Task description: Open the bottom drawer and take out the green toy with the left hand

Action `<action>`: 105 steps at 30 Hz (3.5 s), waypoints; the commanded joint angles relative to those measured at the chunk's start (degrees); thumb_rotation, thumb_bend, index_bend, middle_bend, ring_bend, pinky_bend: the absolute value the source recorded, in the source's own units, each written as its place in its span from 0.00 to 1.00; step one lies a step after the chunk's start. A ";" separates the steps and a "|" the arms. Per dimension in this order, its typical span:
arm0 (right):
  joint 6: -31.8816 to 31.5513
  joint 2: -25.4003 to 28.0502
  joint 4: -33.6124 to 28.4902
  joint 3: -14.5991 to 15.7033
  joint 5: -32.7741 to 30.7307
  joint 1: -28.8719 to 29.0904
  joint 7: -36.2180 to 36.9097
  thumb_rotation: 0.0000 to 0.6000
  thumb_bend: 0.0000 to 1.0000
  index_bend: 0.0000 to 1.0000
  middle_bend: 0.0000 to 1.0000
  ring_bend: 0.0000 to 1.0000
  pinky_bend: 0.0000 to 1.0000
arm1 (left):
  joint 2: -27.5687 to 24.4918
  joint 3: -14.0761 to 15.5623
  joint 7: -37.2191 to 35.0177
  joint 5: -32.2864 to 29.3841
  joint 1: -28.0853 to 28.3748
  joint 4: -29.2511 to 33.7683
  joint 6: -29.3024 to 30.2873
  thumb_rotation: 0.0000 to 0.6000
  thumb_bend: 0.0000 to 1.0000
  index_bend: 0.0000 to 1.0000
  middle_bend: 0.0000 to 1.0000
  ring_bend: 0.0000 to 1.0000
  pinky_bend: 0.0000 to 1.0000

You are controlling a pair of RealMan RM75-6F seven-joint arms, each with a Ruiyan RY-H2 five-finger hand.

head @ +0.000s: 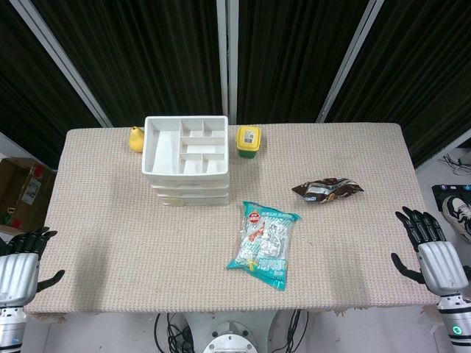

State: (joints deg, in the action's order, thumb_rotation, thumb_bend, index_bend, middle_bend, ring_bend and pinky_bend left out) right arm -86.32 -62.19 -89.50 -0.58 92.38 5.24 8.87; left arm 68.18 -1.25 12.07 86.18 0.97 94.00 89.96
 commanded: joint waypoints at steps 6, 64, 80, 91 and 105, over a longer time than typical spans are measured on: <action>0.59 0.02 -0.25 -0.41 -0.44 0.40 -0.48 1.00 0.29 0.00 0.00 0.00 0.00 | 0.78 -0.34 -1.30 1.38 0.97 -0.90 -0.46 1.00 0.05 0.22 0.18 0.18 0.19; 0.73 3.23 -5.95 -2.08 -0.65 1.63 -5.37 1.00 0.29 0.00 0.00 0.00 0.00 | 35.41 -16.30 -47.48 -14.12 29.64 -10.56 -28.20 1.00 0.48 0.10 0.86 0.99 1.00; 0.63 3.13 -5.46 -2.08 -1.24 1.26 -4.89 1.00 0.29 0.00 0.00 0.00 0.00 | 37.21 -17.50 -54.28 -13.20 30.68 -13.29 -28.88 1.00 0.48 0.13 0.86 0.99 1.00; 0.77 3.04 -5.24 -2.06 -1.60 1.11 -4.68 1.00 0.29 0.00 0.00 0.00 0.00 | 37.07 -18.24 -61.16 -13.51 31.00 -14.51 -30.68 1.00 0.48 0.30 0.86 0.99 1.00; 1.08 2.85 -5.81 -1.85 -1.21 1.23 -5.62 1.00 0.29 0.00 0.00 0.00 0.00 | 36.29 -15.16 -62.99 -10.87 28.61 -12.52 -27.71 1.00 0.48 0.45 0.86 0.99 1.00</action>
State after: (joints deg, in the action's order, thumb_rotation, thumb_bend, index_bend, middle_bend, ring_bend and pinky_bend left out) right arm -85.24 -59.35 -95.30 -2.43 91.17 6.47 3.26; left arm 104.58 -16.65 -50.77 75.05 29.81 81.23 61.97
